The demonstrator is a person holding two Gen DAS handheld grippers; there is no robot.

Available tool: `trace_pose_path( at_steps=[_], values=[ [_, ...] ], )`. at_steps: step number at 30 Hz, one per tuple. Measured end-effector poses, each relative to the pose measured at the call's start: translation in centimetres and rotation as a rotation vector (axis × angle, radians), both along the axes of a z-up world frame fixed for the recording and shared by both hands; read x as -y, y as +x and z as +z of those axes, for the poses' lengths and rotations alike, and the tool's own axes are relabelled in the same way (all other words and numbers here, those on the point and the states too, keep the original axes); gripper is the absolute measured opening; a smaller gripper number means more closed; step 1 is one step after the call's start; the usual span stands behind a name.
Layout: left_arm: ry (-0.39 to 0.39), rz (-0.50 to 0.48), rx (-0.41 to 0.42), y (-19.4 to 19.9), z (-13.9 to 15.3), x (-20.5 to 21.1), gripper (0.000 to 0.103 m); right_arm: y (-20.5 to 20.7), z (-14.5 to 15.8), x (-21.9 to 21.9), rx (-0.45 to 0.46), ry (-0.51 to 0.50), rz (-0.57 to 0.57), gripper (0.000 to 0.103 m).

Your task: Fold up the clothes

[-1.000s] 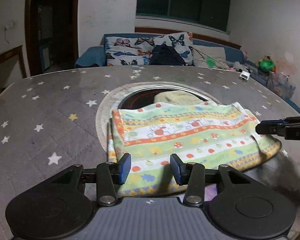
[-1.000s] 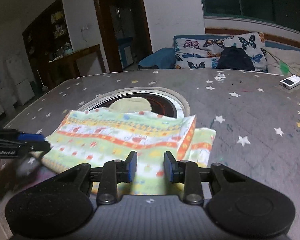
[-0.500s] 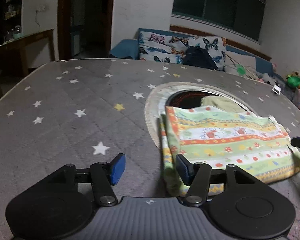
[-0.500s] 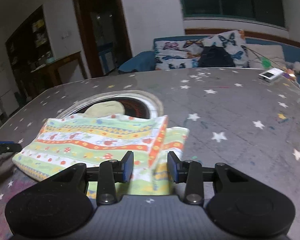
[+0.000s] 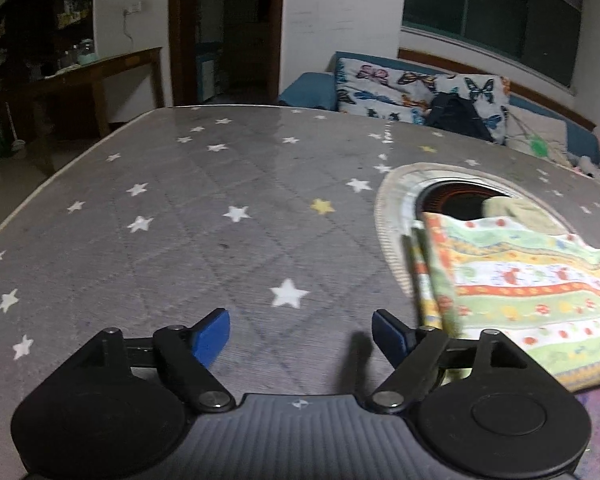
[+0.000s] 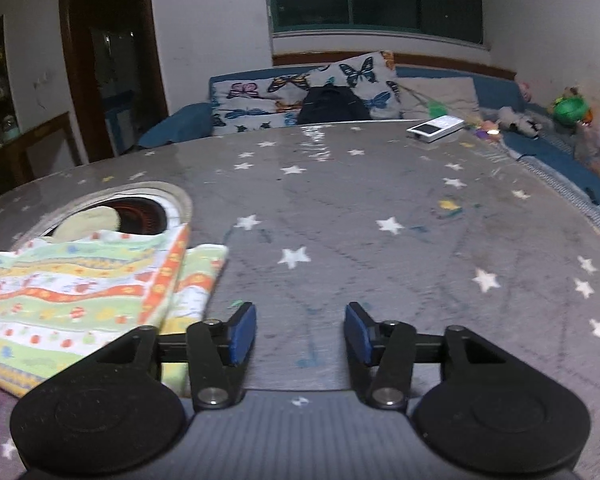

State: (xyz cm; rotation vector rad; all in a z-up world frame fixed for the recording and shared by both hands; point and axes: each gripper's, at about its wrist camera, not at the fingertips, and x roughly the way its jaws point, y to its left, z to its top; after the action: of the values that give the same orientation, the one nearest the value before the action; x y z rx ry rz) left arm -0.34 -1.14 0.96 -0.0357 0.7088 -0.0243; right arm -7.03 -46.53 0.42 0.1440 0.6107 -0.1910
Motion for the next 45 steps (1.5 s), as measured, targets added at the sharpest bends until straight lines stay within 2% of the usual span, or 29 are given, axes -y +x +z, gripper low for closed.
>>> trace_pose_path(
  at_steps=[3,5,7,8,12,17,22,32,45],
  values=[
    [0.023,0.013,0.007,0.3,-0.3,-0.2,0.089,0.3,-0.1,0.4,-0.006,-0.011,-0.013,0.057],
    [0.038,0.023,0.012,0.4,-0.5,-0.4,0.092,0.4,-0.2,0.6,-0.011,-0.019,-0.021,0.062],
    [0.042,0.031,0.017,0.7,-0.8,-0.6,0.1,0.6,-0.3,0.9,-0.015,-0.026,-0.029,0.07],
    [0.042,0.037,0.018,0.8,-0.8,-0.7,0.101,0.7,-0.3,1.0,-0.017,-0.03,-0.034,0.077],
    [0.042,0.043,0.028,1.1,-1.1,-1.2,0.103,1.0,-0.5,1.5,-0.025,-0.045,-0.05,0.083],
    [0.04,0.049,0.033,1.6,-1.2,-1.6,0.103,1.4,-0.7,1.9,-0.037,-0.051,-0.067,0.098],
    [0.043,0.07,0.032,2.3,-1.3,-2.0,0.103,1.7,-0.8,2.1,-0.048,-0.048,-0.081,0.103],
    [0.034,0.13,0.034,3.2,-1.2,-3.1,0.103,1.7,-1.0,1.8,-0.054,-0.048,-0.088,0.103],
    [0.043,0.131,0.032,3.3,-1.3,-3.0,0.103,1.5,-1.0,1.6,-0.055,-0.054,-0.088,0.103]
  ],
)
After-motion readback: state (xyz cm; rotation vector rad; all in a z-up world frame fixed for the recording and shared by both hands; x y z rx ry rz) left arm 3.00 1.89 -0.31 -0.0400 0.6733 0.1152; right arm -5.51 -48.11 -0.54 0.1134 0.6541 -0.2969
